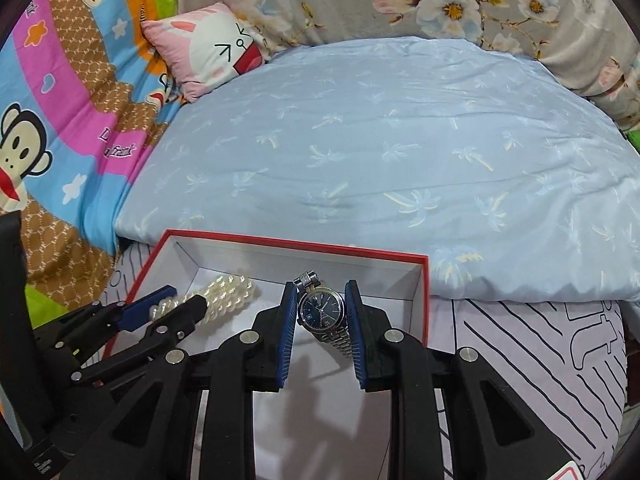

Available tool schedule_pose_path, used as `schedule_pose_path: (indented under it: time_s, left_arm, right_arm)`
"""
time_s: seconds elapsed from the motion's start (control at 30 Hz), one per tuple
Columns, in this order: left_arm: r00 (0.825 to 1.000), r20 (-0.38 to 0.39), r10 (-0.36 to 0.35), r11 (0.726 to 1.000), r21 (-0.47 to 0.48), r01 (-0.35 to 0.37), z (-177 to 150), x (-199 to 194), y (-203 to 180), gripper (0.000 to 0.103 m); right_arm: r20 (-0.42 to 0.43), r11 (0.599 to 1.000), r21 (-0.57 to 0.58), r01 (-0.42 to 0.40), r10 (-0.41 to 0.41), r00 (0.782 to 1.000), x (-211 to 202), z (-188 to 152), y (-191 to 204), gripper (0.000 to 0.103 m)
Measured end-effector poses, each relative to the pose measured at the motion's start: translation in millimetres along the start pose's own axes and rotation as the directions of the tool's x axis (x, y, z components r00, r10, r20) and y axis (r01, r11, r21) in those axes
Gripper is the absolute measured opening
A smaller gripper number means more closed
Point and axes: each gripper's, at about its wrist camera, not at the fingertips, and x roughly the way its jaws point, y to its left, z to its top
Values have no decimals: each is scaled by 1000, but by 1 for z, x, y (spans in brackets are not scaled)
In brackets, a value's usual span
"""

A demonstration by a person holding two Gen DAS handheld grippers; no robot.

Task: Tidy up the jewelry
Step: 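Lower pearls into the red box with left gripper while right gripper drops the watch, then move the left gripper to the jade bangle while the right gripper approaches the beaded bracelet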

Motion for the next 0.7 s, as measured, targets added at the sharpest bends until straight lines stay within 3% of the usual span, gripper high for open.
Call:
schedule_pose_path:
  time_s: [0.07, 0.13, 0.2, 0.37, 0.7]
  left_arm:
    - [1000, 8, 10, 1000, -8, -10, 2, -1, 2, 32]
    - [1000, 11, 27, 1000, -16, -27, 3, -2, 3, 53]
    - [999, 26, 47, 998, -31, -46, 2, -5, 8, 58]
    - [998, 53, 45, 998, -49, -43, -7, -26, 16, 58]
    - [992, 97, 78, 997, -19, -77, -63, -102, 20, 58]
  right_arm:
    - [7, 1000, 4, 3, -3, 1000, -1, 0, -1, 24]
    - [29, 1000, -5, 30, -30, 999, -6, 0, -1, 33]
    - [53, 999, 0, 41, -41, 998, -14, -2, -3, 42]
    - [81, 1000, 10, 29, -30, 996, -40, -12, -9, 43]
    - [116, 998, 36, 58, -62, 991, -120, -89, -16, 46]
